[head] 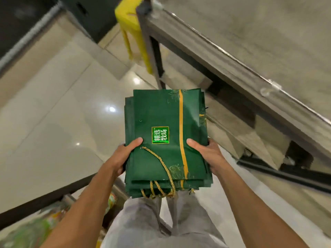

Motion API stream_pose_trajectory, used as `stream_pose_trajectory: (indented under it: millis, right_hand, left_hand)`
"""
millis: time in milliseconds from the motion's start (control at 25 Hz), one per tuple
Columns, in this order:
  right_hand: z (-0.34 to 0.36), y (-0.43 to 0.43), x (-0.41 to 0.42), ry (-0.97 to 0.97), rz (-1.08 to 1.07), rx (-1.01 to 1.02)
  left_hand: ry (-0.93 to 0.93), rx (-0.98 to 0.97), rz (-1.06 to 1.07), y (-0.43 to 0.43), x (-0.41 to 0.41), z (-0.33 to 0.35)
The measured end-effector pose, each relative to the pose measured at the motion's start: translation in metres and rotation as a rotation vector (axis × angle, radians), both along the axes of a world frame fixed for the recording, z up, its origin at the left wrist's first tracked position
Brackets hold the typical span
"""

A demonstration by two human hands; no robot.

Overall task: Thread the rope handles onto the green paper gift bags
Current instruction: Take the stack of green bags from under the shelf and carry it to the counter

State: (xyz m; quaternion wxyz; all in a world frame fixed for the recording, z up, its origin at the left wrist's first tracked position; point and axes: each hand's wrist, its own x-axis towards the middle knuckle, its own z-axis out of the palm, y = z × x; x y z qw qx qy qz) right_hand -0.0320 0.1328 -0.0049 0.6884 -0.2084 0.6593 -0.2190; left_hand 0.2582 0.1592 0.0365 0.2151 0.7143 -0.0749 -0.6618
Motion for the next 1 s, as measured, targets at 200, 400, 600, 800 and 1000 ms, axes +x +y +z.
stream_pose_trajectory:
  millis: [200, 400, 600, 800, 1000]
  right_hand:
    - [0.061, -0.044, 0.1, -0.021, 0.173, -0.043]
    - [0.126, -0.098, 0.208, -0.034, 0.314, -0.089]
    - [0.174, -0.149, 0.305, -0.056, 0.393, -0.157]
    - [0.195, -0.219, 0.378, -0.069, 0.425, -0.206]
    - [0.205, -0.324, 0.434, -0.102, 0.437, -0.248]
  left_hand:
    - [0.033, -0.044, 0.172, 0.012, 0.094, 0.056]
    - [0.067, -0.143, 0.273, -0.01, 0.195, 0.102]
    - [0.096, -0.253, 0.382, -0.036, 0.28, 0.148]
    - [0.084, -0.319, 0.425, -0.091, 0.343, 0.18]
    - [0.059, -0.363, 0.454, -0.188, 0.391, 0.196]
